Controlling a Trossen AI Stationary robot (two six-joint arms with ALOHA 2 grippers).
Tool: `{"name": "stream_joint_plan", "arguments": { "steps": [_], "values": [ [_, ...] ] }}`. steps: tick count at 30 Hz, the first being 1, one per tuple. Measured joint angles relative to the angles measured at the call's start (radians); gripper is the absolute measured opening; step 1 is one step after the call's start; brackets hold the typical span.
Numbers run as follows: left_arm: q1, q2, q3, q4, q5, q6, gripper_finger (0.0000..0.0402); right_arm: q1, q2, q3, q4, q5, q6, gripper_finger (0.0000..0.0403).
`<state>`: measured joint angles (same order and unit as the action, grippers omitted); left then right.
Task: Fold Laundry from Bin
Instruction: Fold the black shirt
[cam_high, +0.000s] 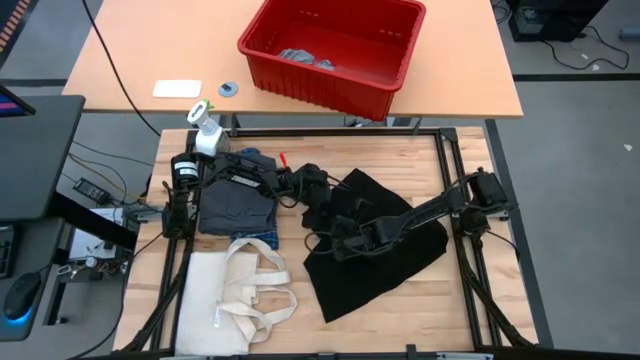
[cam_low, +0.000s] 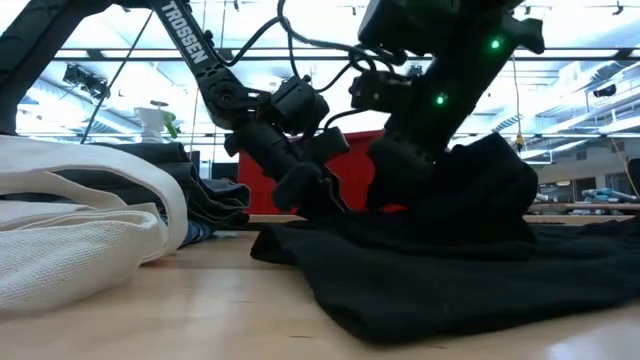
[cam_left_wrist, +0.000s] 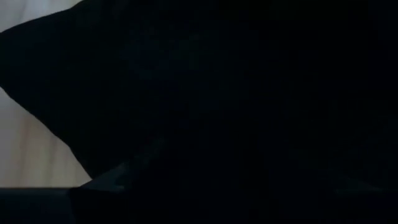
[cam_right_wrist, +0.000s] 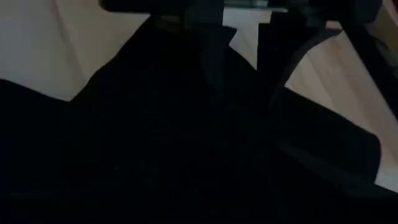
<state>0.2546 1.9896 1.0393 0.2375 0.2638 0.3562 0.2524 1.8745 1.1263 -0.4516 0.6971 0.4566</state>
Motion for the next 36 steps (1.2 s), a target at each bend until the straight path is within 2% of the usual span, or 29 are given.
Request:
{"name": "stream_joint_plan", "arguments": {
  "steps": [2,4,7,10,12,16,20,23,29,33,36],
  "values": [
    [0.000,0.000,0.000,0.002,0.000,-0.009,0.0258,-0.007,0.008,0.001,-0.019,-0.001,0.030,0.0268],
    [0.000,0.000,0.000,-0.001,0.000,-0.014,0.0258,-0.009,0.007,0.000,-0.057,0.000,0.075,0.0231],
    [0.000,0.000,0.000,0.000,0.000,-0.015,0.0258,-0.004,-0.006,0.000,-0.103,0.015,0.122,0.0150],
    [0.002,0.000,0.000,0.000,-0.001,-0.015,0.0258,0.013,-0.013,0.000,-0.165,0.007,0.169,0.0051],
    [0.006,0.000,0.000,-0.001,-0.003,-0.020,0.0258,0.029,-0.030,0.000,-0.249,-0.013,0.232,0.0019],
    [0.012,0.000,0.001,-0.004,-0.004,-0.029,0.0258,0.071,-0.078,0.000,-0.465,-0.029,0.471,0.0037],
    [0.012,0.000,0.001,-0.004,-0.005,-0.029,0.0258,0.125,-0.088,-0.002,-0.670,-0.042,0.640,0.0039],
    [0.013,0.000,0.001,-0.005,-0.005,-0.029,0.0258,0.153,-0.089,-0.041,-0.725,-0.088,0.698,0.0032],
    [0.013,0.000,0.002,-0.020,-0.005,-0.029,0.0258,0.200,-0.088,-0.110,-0.772,-0.286,0.792,0.0037],
    [0.013,-0.001,0.002,-0.027,-0.005,-0.029,0.0258,0.255,-0.101,-0.111,-0.881,-0.300,0.881,0.0063],
    [0.013,-0.001,0.002,-0.028,-0.005,-0.029,0.0258,0.283,-0.136,-0.111,-0.944,-0.353,0.921,0.0096]
  ]
}}
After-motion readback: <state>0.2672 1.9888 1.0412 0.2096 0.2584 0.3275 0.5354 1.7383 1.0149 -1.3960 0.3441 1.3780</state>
